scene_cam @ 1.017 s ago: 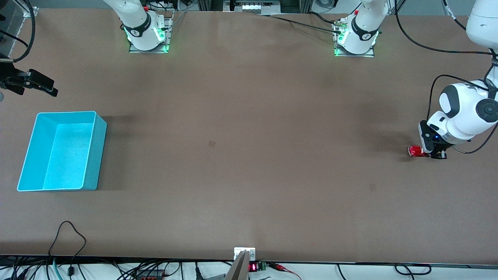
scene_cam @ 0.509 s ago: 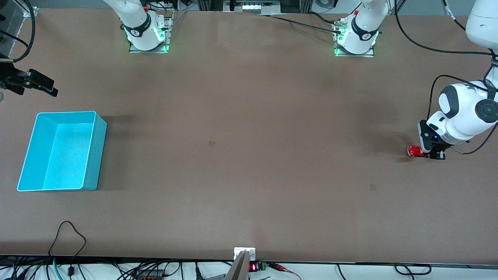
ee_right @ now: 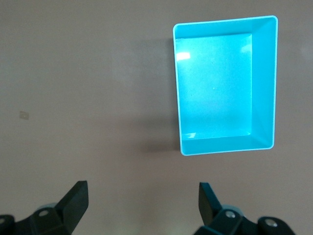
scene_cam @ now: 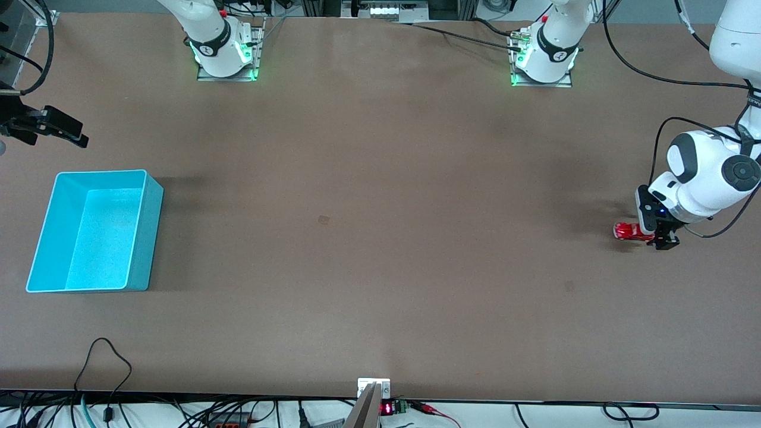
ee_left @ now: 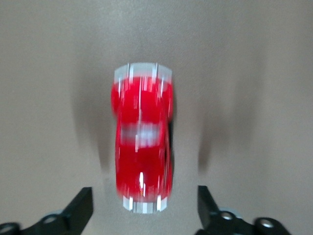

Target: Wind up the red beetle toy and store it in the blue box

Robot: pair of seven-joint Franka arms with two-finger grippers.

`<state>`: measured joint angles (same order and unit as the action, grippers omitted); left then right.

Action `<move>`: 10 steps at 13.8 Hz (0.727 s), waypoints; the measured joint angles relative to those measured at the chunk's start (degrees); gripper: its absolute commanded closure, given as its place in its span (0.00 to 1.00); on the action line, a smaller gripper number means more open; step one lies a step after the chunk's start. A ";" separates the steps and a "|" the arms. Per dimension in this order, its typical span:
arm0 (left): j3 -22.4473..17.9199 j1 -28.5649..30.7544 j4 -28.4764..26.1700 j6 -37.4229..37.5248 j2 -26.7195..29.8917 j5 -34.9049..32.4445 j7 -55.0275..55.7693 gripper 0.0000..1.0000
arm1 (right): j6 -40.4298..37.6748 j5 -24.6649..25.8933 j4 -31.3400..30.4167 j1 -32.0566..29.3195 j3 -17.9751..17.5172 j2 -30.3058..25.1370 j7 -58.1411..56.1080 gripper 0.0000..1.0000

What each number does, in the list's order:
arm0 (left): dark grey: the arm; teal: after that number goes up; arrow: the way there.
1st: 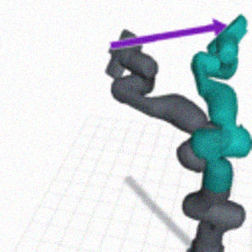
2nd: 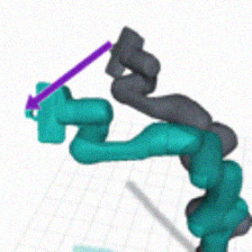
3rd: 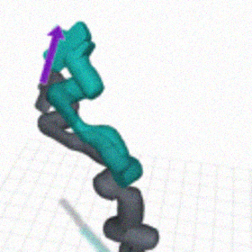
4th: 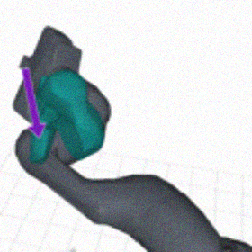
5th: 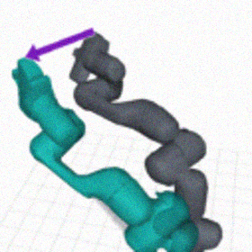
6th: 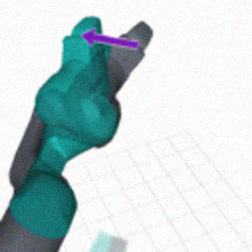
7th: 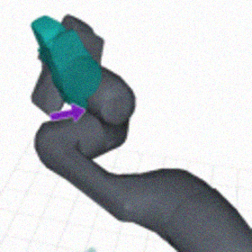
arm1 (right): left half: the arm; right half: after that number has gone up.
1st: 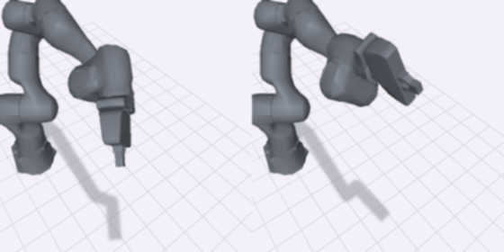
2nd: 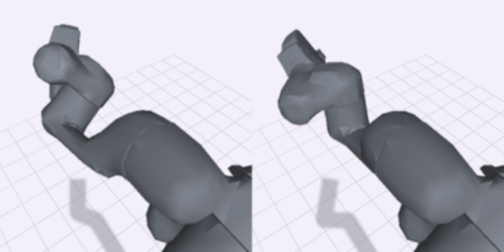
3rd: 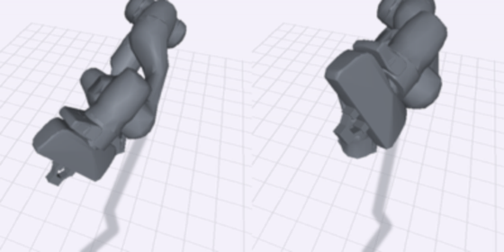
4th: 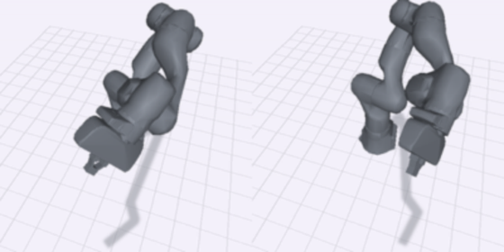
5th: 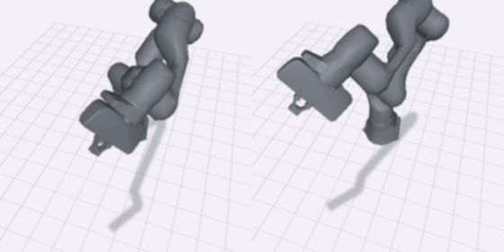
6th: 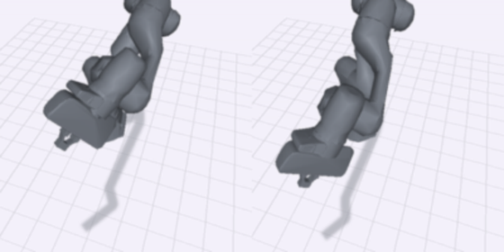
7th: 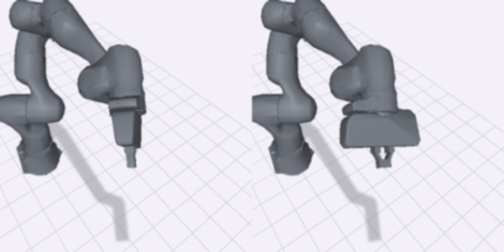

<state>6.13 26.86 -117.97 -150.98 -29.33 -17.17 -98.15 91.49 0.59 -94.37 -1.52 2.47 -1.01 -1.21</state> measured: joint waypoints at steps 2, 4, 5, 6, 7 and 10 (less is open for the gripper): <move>0.11 0.00 0.93 2.97 0.98 0.01 0.24 0.00 | 0.00 0.00 0.00 0.00 0.00 0.00 0.00 0.00; 0.22 0.00 1.78 7.36 2.70 0.02 0.87 0.00 | 0.00 0.00 0.00 0.00 0.00 0.00 0.00 0.00; 0.28 0.00 2.31 10.00 3.69 0.16 1.20 0.00 | 0.00 0.00 0.00 0.00 0.00 0.00 0.00 0.00; 0.33 0.01 3.09 14.78 5.57 0.54 2.39 0.00 | 0.00 0.00 0.00 0.00 0.00 0.00 0.00 0.00; 0.33 0.03 3.33 17.06 6.68 0.69 3.56 0.00 | 0.00 0.00 0.00 0.00 0.01 0.00 0.00 0.00; 0.32 0.39 3.78 24.08 11.13 0.76 8.45 0.00 | 0.01 0.00 0.00 0.00 0.01 0.01 0.00 0.00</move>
<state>6.45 27.25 -114.19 -126.90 -18.19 -16.41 -89.70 91.49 0.59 -94.37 -1.52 2.48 -1.00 -1.21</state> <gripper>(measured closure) 0.000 0.000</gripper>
